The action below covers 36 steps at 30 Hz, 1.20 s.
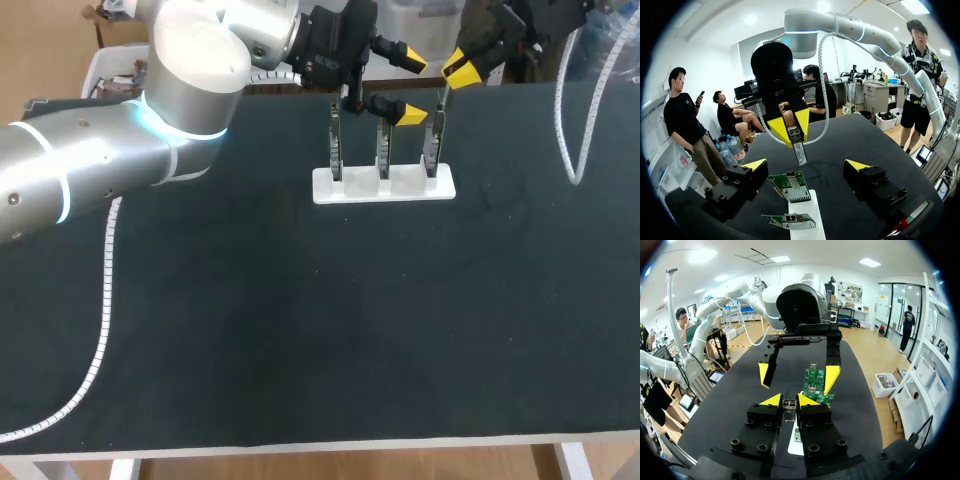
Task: Pick up the optical module with the left hand, and insert it into the network port with the right hand.
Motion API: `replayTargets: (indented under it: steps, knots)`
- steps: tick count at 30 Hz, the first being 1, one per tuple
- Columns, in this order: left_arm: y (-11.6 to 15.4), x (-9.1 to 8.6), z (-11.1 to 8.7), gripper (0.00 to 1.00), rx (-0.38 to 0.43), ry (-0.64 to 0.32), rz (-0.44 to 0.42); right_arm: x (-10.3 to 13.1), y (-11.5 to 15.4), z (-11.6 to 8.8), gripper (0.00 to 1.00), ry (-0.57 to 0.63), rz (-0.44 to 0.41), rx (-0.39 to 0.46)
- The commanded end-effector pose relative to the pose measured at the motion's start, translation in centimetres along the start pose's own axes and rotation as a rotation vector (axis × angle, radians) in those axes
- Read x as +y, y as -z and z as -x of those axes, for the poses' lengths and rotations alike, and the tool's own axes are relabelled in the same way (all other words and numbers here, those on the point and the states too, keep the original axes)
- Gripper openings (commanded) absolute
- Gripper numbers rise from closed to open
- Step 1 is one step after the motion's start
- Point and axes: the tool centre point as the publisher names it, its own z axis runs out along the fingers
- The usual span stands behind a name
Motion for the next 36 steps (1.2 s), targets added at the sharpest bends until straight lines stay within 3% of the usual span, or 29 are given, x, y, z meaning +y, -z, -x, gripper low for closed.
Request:
replayTargets:
  steps: [1,36]
  knots:
    - [-0.02,0.01,0.1,1.0,0.004,0.0,0.0,0.0,0.36,-0.02,0.0,0.001,0.0,-0.002]
    - [-0.02,0.01,0.1,1.0,0.004,0.0,0.0,0.43,-0.32,-0.59,0.0,-0.004,0.028,0.012]
